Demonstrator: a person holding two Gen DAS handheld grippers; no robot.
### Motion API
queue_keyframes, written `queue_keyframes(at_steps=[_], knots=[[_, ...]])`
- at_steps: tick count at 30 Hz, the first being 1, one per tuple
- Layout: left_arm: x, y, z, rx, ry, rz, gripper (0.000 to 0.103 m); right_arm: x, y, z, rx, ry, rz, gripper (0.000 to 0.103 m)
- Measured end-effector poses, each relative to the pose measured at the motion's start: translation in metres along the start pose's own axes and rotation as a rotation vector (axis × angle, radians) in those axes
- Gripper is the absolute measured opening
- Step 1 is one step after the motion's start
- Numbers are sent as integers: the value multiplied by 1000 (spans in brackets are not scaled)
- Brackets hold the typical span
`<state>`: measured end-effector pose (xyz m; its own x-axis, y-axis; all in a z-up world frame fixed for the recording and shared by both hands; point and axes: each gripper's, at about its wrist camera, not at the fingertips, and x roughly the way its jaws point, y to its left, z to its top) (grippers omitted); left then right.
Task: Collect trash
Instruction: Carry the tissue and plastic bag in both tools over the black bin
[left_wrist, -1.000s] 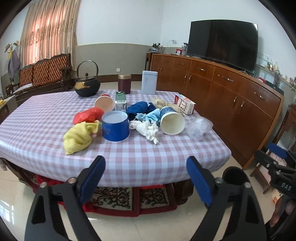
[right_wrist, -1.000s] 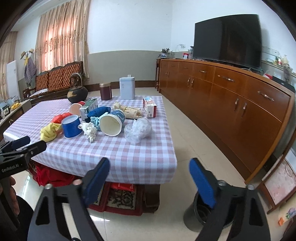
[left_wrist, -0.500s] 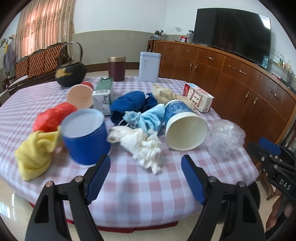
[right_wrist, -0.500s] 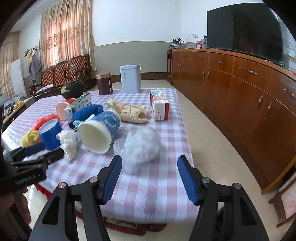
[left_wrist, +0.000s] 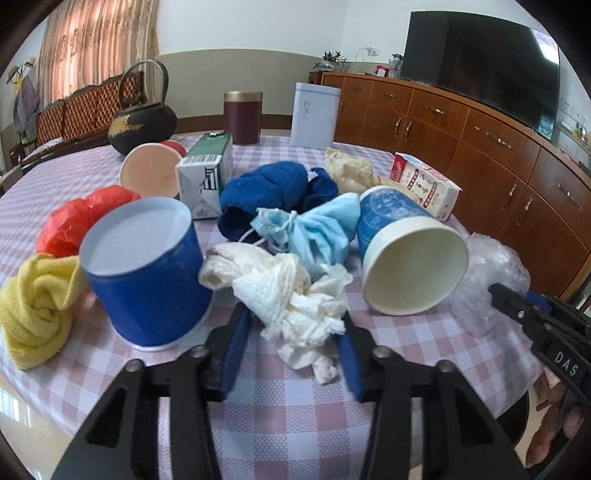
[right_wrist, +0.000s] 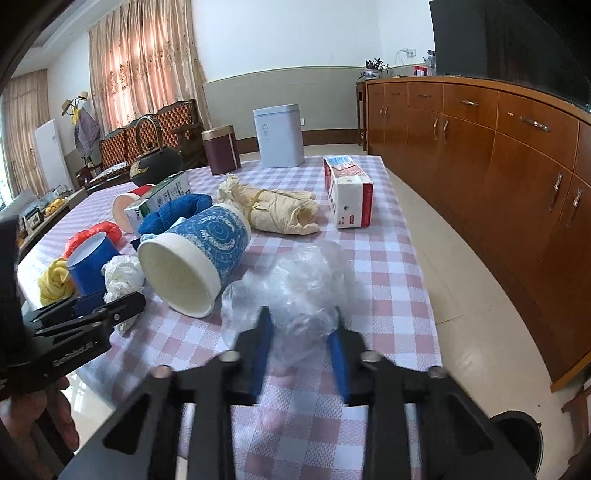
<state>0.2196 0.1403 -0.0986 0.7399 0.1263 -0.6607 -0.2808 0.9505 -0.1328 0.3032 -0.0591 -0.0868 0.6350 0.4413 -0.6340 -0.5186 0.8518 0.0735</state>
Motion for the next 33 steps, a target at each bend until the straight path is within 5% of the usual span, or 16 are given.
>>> queue_keyframes(at_steps=[11, 33], knots=[[-20, -3, 4, 30, -43, -40, 33, -32, 9, -3, -10, -63, -47, 11], [-91, -44, -14, 127, -92, -162, 33, -149, -19, -38, 61, -159, -196, 10]])
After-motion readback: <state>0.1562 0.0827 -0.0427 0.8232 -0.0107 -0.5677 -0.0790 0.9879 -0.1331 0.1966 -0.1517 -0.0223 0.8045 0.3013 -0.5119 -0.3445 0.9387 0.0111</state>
